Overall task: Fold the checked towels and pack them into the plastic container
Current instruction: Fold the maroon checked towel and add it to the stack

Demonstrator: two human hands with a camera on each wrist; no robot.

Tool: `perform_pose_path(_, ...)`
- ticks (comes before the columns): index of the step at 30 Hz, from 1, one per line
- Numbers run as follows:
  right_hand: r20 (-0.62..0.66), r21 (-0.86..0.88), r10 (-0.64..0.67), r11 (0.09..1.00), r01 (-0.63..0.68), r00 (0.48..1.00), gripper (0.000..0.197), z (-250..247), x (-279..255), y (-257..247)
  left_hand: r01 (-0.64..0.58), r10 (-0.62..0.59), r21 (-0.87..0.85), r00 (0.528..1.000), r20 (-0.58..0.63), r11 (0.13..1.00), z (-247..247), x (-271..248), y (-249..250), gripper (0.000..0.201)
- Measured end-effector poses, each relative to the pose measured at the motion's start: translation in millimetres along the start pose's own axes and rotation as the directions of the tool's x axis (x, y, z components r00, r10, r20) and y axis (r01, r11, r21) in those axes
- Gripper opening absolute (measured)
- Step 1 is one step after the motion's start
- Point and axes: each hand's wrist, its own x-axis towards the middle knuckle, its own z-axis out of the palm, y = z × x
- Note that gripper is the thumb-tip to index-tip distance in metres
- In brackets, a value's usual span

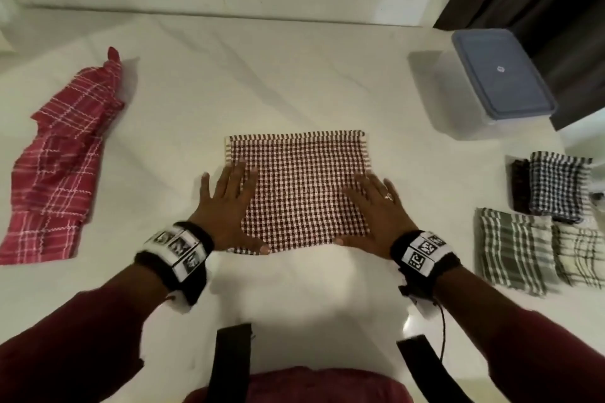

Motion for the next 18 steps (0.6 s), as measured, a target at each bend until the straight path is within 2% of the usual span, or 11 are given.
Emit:
perform_pose_path(1,-0.061,0.074,-0.019,0.997,0.023,0.998,0.093,4.7,-8.0,-7.3,-0.048,0.047,-0.039,0.999,-0.021,0.998,1.8,-12.8,5.3,0.138)
perform_pose_path(3,-0.172,0.192,-0.029,0.979,0.062,0.985,0.066,14.6,-18.2,-19.3,-0.130,0.119,-0.130,0.989,-0.085,0.983,11.7,-33.4,14.0,0.097)
perform_pose_path(5,-0.205,0.211,0.002,0.976,0.042,0.979,0.044,23.4,-22.9,-27.8,-0.144,0.106,-0.229,0.980,-0.169,0.963,24.9,-41.8,20.9,0.060)
perform_pose_path(6,-0.213,0.206,0.030,0.978,0.015,0.977,0.036,27.7,-23.8,-30.1,-0.117,0.068,-0.259,0.979,-0.190,0.959,32.7,-42.8,23.3,0.051)
perform_pose_path(9,-0.275,0.206,0.064,0.979,-0.006,0.959,0.017,34.3,-21.3,-34.5,-0.048,-0.033,-0.282,0.960,-0.279,0.958,49.3,-41.4,27.4,0.036)
perform_pose_path(11,-0.279,0.228,0.100,0.973,-0.035,0.955,0.012,31.9,-19.4,-37.5,-0.036,-0.058,-0.251,0.933,-0.355,0.967,54.8,-44.1,29.9,0.021)
perform_pose_path(14,-0.338,0.273,0.144,0.961,-0.050,0.930,0.014,19.0,-20.8,-41.1,-0.032,-0.070,-0.212,0.886,-0.458,0.977,48.7,-51.7,30.1,0.011)
perform_pose_path(16,-0.440,0.205,0.084,0.979,0.008,0.894,0.019,4.9,-14.8,-40.0,-0.025,-0.084,-0.199,0.852,-0.516,0.980,28.8,-51.0,25.6,0.010)
perform_pose_path(18,-0.490,0.115,0.044,0.993,0.014,0.871,0.024,-11.9,1.9,-36.2,-0.013,-0.098,-0.187,0.815,-0.572,0.982,0.0,-40.5,18.6,0.009)
